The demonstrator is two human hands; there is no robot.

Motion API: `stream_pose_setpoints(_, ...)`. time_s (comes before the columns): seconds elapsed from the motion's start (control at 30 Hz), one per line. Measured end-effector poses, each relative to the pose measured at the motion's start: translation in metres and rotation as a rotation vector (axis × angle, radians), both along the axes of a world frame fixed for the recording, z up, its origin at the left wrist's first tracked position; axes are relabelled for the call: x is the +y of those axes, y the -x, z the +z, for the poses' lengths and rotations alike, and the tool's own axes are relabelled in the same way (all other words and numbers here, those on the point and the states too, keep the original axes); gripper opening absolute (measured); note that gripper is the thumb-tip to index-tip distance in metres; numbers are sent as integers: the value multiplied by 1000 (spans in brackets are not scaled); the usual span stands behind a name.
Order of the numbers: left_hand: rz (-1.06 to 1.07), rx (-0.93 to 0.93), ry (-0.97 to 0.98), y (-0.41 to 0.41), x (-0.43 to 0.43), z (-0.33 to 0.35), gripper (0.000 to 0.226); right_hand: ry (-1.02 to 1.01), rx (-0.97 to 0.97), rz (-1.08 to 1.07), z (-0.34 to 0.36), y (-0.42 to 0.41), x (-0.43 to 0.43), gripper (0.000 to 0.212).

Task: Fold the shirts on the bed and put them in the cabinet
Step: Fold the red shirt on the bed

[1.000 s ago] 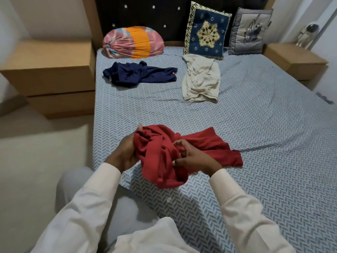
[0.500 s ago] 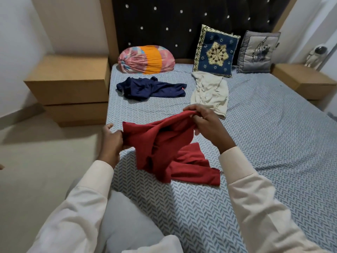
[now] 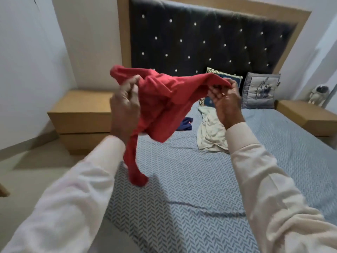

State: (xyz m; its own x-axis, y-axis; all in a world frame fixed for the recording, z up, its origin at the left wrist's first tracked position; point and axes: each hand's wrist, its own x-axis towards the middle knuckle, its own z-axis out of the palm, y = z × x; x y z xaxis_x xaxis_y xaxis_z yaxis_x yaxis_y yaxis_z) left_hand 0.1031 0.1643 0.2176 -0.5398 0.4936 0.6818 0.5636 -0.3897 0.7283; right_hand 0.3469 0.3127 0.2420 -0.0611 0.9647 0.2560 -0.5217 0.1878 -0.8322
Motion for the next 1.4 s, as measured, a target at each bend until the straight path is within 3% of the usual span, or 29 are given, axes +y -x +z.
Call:
stream_pose_setpoints(0.1,-307,249,125,-49,-20,-64,31,55,-53,-196,-11,-38,15,34)
stream_pose_setpoints(0.2,-590,516,472,-70,-25,-142,37,216,-326,-485,-61,-84,33,31)
stream_pose_setpoints(0.3,-592,415,704,-62,-19,-189,33,418,-672,-666,-118,-124,29,37)
stream_pose_setpoints(0.4,-455,471,879,-32,-10,-229,38,551,-827,-562,-197,-148,30,37)
stream_pose_setpoints(0.5,-364,524,1127,-9,-14,-261,61,607,-1043,-323,-295,-158,49,43)
stream_pose_setpoints(0.63,-361,553,1353,8,-26,-295,73,442,-1245,145,-285,-82,-48,56)
stream_pose_setpoints(0.7,-374,540,1403,9,-34,-305,67,293,-1433,335,-291,-50,-75,80)
stream_pose_setpoints(0.77,-381,535,1449,9,-40,-312,66,147,-1799,418,-308,-27,-94,99)
stream_pose_setpoints(0.83,-374,530,1457,11,-42,-318,68,32,-1984,411,-315,-8,-115,87)
stream_pose_setpoints(0.93,-332,555,1431,12,-40,-319,67,-54,-1927,316,-315,-5,-124,48)
stream_pose_setpoints(1.0,-300,572,1420,11,-36,-316,69,2,-1905,367,-304,-18,-116,39)
stream_pose_setpoints(1.1,-261,626,1350,7,-27,-311,74,105,-1956,550,-284,-54,-101,5)
stream_pose_setpoints(1.17,-215,670,1310,2,-23,-307,80,230,-2063,700,-262,-82,-98,17)
stream_pose_setpoints(1.27,-177,735,1292,-7,-20,-304,87,418,-2295,822,-240,-123,-100,12)
stream_pose_setpoints(1.33,-149,840,1233,-14,-20,-304,71,471,-2479,940,-241,-146,-103,30)
stream_pose_setpoints(1.4,-76,996,1171,-19,-23,-306,43,537,-2510,964,-251,-167,-109,46)
